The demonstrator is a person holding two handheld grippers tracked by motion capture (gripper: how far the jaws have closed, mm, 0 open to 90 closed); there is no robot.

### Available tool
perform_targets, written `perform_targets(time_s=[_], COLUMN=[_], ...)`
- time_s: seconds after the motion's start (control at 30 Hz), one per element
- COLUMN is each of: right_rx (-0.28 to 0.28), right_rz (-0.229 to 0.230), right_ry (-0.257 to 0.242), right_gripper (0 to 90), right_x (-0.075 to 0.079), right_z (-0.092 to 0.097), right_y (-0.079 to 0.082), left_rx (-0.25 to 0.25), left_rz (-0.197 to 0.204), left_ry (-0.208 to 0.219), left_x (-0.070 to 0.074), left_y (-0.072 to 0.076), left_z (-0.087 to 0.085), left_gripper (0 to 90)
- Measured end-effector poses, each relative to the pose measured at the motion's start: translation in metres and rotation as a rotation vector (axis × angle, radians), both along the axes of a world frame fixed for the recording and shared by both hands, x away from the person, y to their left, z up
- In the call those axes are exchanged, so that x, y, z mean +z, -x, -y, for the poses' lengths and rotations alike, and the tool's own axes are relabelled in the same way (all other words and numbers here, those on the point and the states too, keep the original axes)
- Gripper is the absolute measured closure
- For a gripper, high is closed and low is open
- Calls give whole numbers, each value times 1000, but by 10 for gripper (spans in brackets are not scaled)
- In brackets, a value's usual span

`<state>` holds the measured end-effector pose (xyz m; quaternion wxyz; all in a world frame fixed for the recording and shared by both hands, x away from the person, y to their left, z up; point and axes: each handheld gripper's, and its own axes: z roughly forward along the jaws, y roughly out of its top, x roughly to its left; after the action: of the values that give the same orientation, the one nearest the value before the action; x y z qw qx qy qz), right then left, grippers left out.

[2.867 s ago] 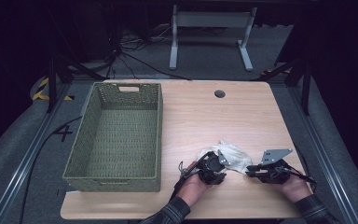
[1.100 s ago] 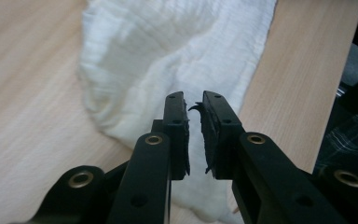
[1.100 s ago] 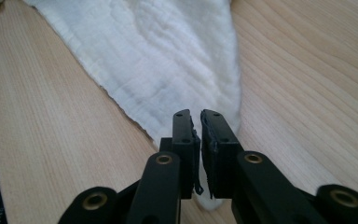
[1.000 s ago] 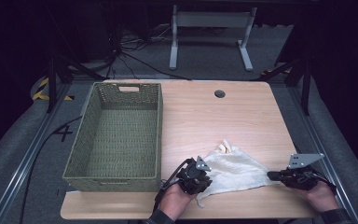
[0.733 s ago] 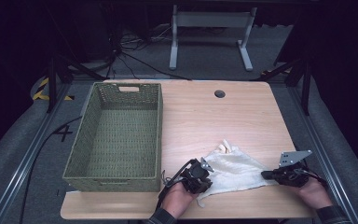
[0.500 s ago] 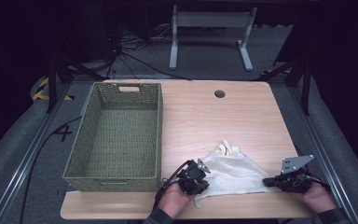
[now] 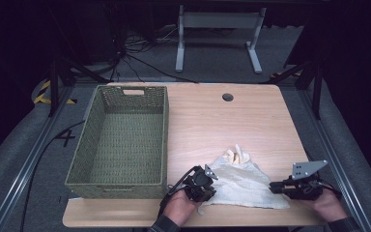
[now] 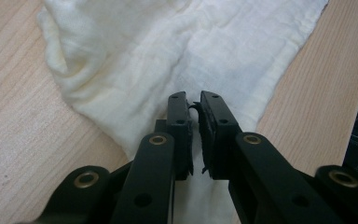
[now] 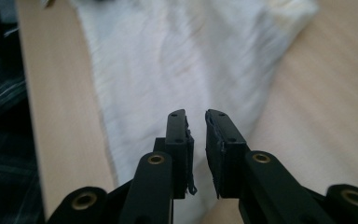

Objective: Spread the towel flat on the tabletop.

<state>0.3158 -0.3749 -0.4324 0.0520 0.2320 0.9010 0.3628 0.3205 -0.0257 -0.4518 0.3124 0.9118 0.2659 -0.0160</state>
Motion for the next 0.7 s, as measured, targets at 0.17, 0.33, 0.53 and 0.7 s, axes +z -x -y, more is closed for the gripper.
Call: perform_targets(time_s=[0.17, 0.33, 0.53, 0.7], right_rx=[-49, -74, -71, -57], right_rz=[33, 59, 52, 31], right_ry=[4, -22, -62, -90], right_gripper=[750, 707, 685, 668], right_x=[8, 18, 25, 23], right_z=[-11, -24, -47, -64], right_y=[-30, -58, -98, -118], left_rx=[-3, -3, -11, -11], left_rz=[34, 38, 43, 38], left_ry=[-34, -35, -36, -30], left_x=[1, 1, 1, 0], left_y=[2, 3, 3, 3], left_z=[2, 3, 2, 2], left_gripper=[894, 897, 897, 897])
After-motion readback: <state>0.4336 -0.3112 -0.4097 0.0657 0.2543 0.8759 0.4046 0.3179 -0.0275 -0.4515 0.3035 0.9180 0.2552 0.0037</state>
